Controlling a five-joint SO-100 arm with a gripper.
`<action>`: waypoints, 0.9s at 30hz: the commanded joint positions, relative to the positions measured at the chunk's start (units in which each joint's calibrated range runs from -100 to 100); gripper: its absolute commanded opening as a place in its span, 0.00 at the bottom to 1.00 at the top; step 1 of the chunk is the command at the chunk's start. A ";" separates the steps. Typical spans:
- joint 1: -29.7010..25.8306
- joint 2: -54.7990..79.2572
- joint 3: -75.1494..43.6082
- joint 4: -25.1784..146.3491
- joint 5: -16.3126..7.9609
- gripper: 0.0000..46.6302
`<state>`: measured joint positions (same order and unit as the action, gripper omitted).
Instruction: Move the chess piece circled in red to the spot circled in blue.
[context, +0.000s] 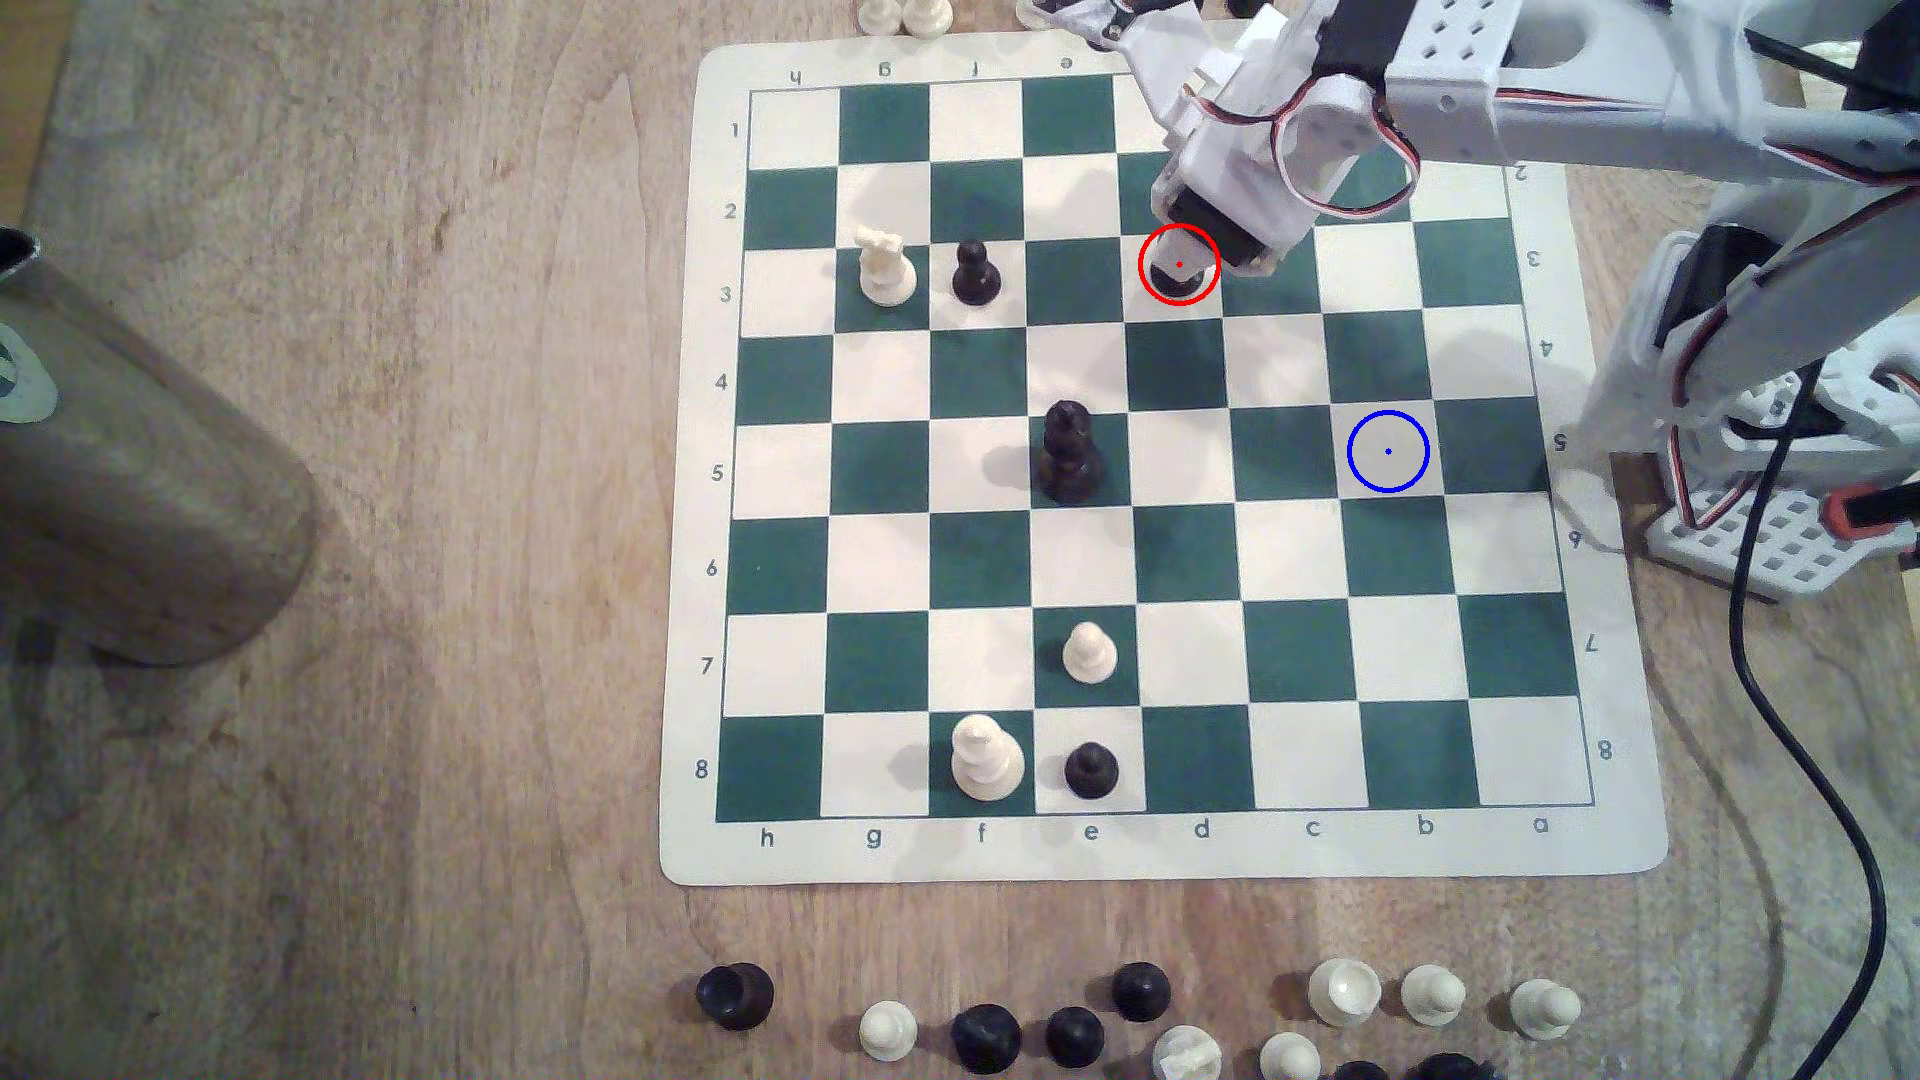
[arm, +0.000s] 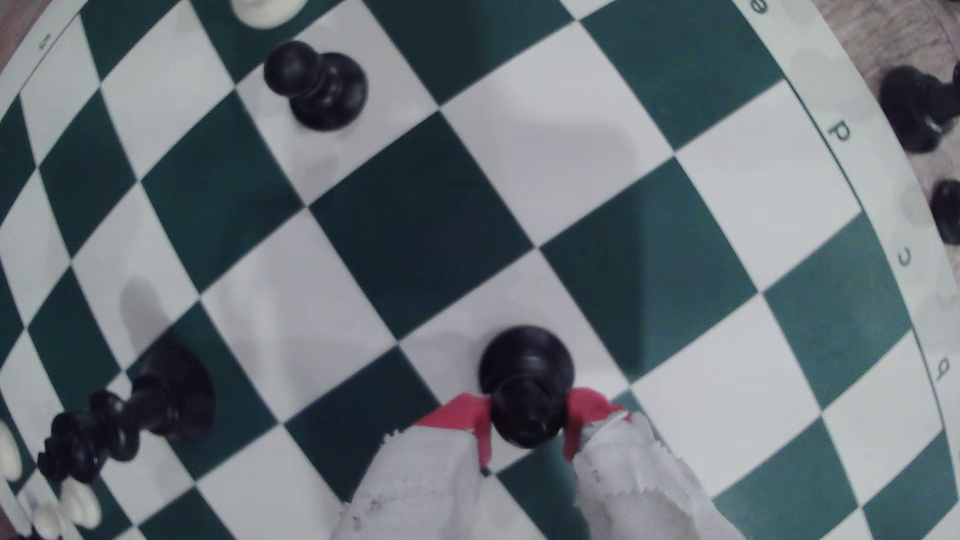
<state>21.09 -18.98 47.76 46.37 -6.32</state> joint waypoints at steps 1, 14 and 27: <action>0.07 -6.40 -1.62 -0.02 0.49 0.00; -3.92 -23.72 -6.24 14.40 0.63 0.00; -16.20 -41.89 -5.33 32.74 -0.63 0.00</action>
<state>6.93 -56.26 46.77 75.62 -6.72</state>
